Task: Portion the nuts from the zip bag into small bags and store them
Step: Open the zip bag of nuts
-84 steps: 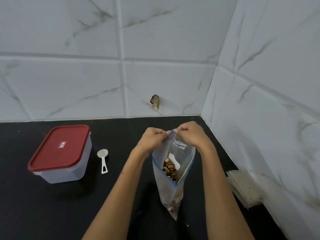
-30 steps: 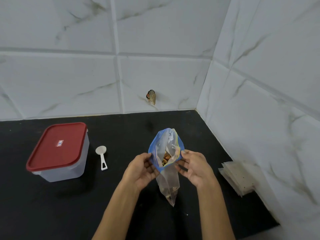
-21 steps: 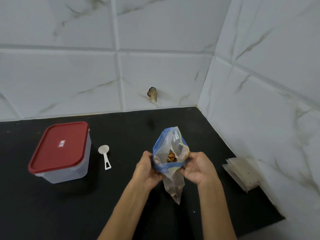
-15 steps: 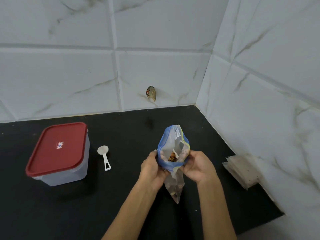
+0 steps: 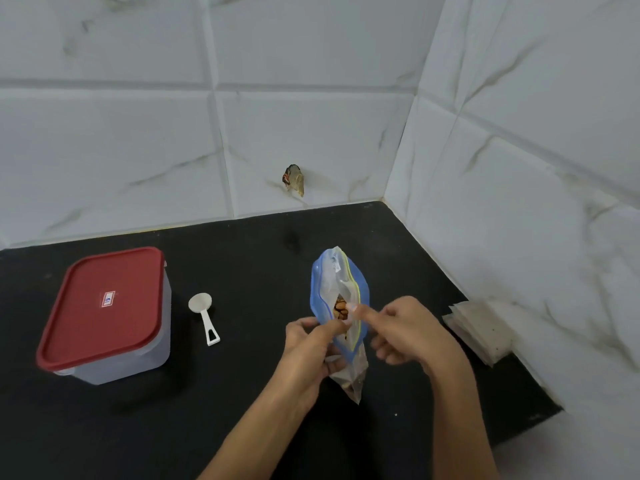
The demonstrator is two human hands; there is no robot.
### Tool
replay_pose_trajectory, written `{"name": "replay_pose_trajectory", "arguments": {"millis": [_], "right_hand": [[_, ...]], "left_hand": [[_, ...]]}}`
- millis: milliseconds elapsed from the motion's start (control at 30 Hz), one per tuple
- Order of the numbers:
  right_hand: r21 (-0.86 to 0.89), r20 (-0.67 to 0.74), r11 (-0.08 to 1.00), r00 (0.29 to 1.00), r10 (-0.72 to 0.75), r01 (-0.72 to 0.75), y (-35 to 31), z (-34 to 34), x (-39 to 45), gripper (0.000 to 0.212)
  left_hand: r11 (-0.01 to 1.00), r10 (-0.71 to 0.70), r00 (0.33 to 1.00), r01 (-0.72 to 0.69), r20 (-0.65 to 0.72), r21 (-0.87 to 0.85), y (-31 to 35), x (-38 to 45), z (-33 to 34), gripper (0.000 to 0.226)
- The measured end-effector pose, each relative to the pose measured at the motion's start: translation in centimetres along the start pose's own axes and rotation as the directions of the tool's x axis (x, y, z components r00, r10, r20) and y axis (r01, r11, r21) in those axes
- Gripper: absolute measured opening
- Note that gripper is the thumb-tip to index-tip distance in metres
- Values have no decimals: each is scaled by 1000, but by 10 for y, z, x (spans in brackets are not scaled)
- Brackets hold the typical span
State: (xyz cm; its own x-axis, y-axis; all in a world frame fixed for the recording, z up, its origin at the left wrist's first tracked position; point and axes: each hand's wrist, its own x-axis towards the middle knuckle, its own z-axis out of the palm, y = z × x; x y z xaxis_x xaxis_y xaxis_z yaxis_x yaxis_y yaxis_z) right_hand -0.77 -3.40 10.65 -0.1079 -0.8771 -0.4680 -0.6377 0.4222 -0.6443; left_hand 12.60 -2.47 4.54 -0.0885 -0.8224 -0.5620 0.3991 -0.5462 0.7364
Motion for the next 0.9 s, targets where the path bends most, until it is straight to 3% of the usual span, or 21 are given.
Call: {"name": "replay_pose_trajectory", "arguments": {"millis": [100, 233, 400, 533, 700, 900], "right_hand": [[21, 172, 1000, 985, -18, 14, -4, 0, -1, 32], [141, 232, 990, 971, -51, 18, -6, -5, 1, 15], [354, 218, 935, 972, -88, 6, -1, -3, 5, 11], [496, 180, 868, 976, -119, 14, 7, 1, 7, 11], [555, 149, 831, 977, -155, 47, 15, 0, 1, 16], [701, 92, 712, 987, -130, 28, 24, 3, 3, 12]], "left_hand": [[1000, 20, 999, -20, 29, -19, -2, -5, 0, 25], [998, 19, 998, -16, 60, -61, 4, -10, 1, 14], [988, -17, 1000, 21, 25, -153, 10, -8, 4, 7], [983, -75, 995, 84, 61, -163, 11, -12, 4, 14], [979, -59, 989, 83, 132, -185, 9, -17, 10, 10], [958, -12, 994, 42, 106, -284, 7, -21, 8, 14]]}}
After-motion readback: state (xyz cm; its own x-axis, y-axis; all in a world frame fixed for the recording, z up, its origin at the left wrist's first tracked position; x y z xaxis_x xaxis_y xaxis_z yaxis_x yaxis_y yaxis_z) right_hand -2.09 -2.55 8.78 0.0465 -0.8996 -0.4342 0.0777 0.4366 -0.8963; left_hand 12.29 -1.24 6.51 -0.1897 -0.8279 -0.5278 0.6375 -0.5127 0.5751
